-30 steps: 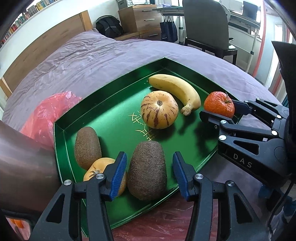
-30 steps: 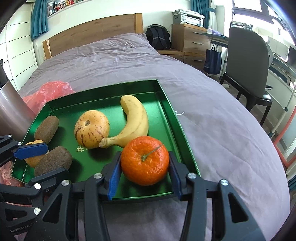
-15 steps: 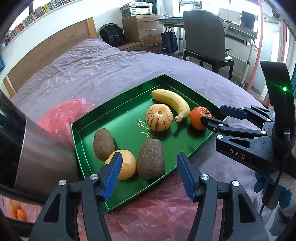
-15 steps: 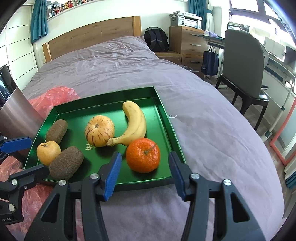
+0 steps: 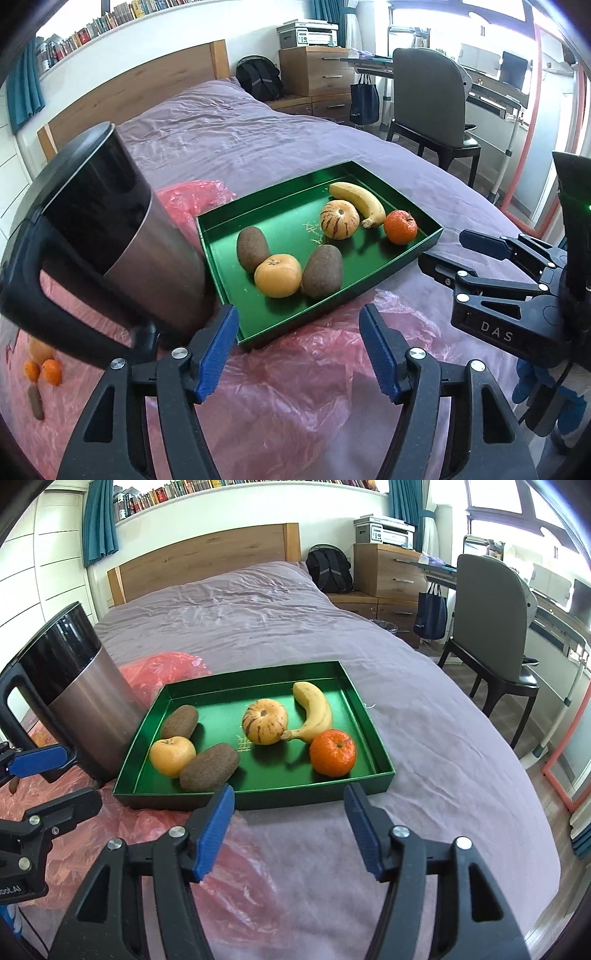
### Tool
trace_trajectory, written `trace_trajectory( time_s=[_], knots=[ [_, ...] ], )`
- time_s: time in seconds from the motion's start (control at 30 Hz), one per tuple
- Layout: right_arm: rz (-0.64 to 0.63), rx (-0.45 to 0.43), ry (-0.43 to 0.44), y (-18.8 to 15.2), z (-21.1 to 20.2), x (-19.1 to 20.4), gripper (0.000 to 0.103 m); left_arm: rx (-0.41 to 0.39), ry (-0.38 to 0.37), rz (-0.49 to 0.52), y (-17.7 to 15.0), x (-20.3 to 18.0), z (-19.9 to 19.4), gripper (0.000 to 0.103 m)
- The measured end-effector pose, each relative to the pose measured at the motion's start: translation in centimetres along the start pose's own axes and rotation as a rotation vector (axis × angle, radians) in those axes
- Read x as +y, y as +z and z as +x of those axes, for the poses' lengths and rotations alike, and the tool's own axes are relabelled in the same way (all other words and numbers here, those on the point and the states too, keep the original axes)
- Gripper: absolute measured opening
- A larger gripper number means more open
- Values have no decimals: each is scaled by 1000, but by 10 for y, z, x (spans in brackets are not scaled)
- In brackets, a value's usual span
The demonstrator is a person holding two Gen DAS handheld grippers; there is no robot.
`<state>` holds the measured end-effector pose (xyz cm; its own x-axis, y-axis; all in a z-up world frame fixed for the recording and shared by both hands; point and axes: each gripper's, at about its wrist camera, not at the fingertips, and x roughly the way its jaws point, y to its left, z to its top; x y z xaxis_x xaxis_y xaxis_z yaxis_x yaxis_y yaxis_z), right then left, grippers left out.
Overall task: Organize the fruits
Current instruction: 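Open the right tool to release the mandarin while the left tool releases the kiwi, then withdraw both open tools from the tray toward the remaining fruit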
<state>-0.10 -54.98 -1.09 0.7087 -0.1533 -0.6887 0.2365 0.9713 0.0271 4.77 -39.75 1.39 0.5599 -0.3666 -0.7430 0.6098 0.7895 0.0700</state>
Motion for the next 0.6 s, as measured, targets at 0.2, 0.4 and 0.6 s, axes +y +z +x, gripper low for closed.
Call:
trace_trajectory(
  time_s=[0.2,0.4,0.6],
  knots=[
    [-32,1,30,-14,-22,26,91,1,35,-7,-23,13,-19,65],
    [-56,2,60,-27,-41,52,92,-4,74,-16,-41,33,-37,65],
    [-99,16,88,-37,-52,81,93,-13,112,-34,-56,52,-53,67]
  ],
)
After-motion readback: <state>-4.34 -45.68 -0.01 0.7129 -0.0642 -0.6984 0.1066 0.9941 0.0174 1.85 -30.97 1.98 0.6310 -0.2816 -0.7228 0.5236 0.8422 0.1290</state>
